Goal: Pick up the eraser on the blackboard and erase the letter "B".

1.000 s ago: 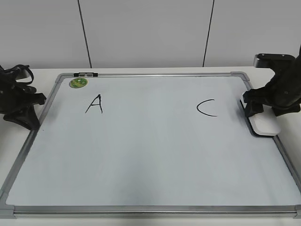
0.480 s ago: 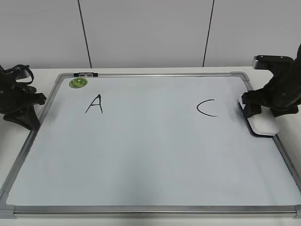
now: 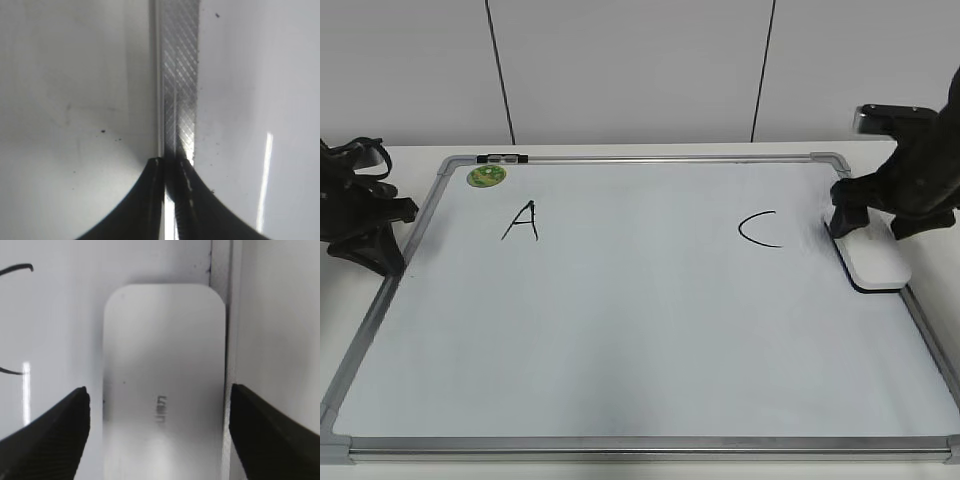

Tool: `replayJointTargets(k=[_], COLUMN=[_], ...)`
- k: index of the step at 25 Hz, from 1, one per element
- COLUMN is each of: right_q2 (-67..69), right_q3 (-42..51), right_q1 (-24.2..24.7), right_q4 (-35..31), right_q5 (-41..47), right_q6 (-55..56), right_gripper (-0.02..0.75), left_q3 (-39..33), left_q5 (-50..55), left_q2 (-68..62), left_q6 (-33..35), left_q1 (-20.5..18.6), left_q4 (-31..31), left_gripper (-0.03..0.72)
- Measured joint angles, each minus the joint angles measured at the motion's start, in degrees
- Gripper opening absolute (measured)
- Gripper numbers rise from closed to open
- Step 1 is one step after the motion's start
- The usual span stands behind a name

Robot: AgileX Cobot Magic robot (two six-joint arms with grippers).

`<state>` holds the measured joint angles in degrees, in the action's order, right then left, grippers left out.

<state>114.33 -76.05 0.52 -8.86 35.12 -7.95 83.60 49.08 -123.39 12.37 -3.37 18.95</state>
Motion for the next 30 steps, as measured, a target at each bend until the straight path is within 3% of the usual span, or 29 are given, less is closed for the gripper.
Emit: replayJointTargets(k=[8,17,23,30], right_q2=[-3.1,-10.2,-15.4,-21.6], right_q3=[-12.8,-16.4,-16.4,-15.7], right_q1=[0.0,0.0,0.0,0.0], right_q4=[0.0,0.8,0.8,0.9], right_q5=[14.9,23.2,29.9,35.4], right_q6=[-1.6,-3.4,-3.5,-3.6], right_gripper=[0.64,0.604,0.596,0.596], left_q3=[0.0,6.9,14.1,13.5], left_q5=[0.0,6.5,18.1,20.4], left_q2=[0.0,1.1,5.1,13.6], left_q6=[0.0,0.0,0.1,-2.7], left_q1=[0.0,0.0,0.0,0.1], left_q4=[0.0,0.1,0.1,-0.1], left_gripper=[0.071,0.332,0.352,0.353])
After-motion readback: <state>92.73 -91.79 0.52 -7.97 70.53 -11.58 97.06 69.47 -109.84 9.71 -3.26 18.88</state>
